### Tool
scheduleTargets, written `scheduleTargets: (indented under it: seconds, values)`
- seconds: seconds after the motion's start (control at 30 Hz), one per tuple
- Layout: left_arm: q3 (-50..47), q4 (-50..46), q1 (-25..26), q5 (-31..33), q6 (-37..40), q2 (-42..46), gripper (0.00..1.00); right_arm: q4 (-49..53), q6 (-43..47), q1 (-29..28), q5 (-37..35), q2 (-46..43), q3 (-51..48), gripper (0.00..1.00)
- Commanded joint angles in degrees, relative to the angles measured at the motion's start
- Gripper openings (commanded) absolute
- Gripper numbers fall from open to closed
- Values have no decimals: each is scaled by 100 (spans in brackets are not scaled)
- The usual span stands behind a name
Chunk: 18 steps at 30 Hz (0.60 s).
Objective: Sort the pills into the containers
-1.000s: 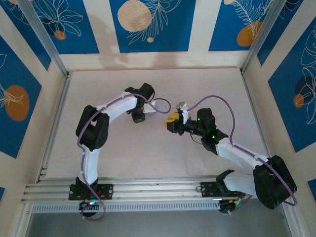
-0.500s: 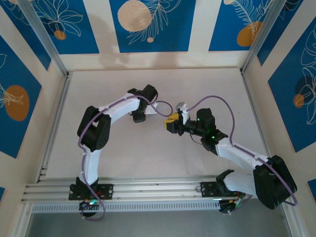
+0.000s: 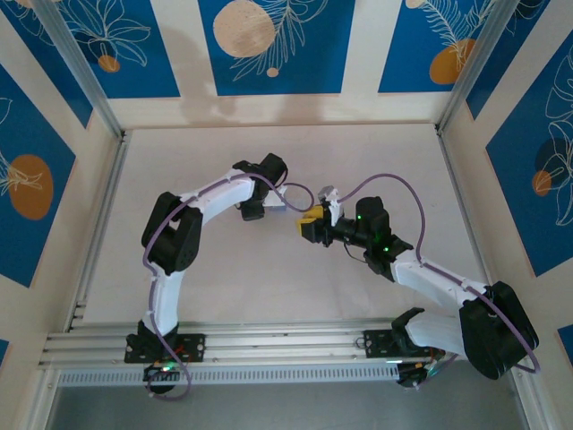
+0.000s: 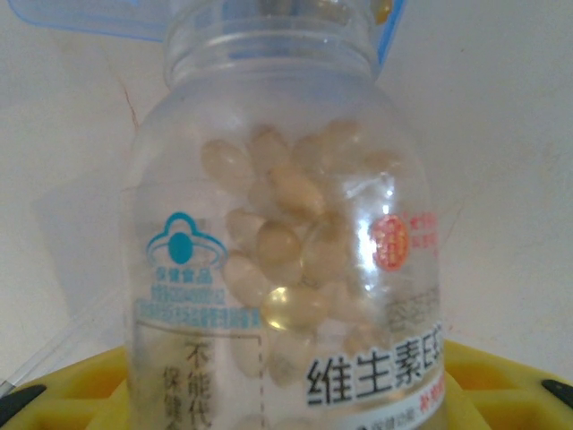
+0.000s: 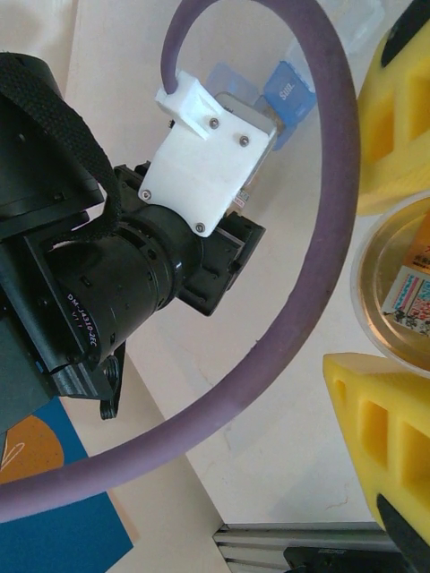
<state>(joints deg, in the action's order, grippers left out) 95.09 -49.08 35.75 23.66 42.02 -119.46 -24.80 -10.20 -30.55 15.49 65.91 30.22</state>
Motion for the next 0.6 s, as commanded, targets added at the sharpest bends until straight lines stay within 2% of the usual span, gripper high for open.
scheduleTargets:
  seconds: [0.0, 0.27, 0.57]
  values:
    - [93, -25, 26, -35, -121, -140, 0, 29, 17, -66, 96, 23, 159, 0]
    - [-242, 395, -67, -237, -403, 150, 0, 47, 52, -103, 90, 87, 186, 0]
    - [-1016, 1197, -364, -963, -1079, 824, 0, 47, 79, -118, 78, 107, 193, 0]
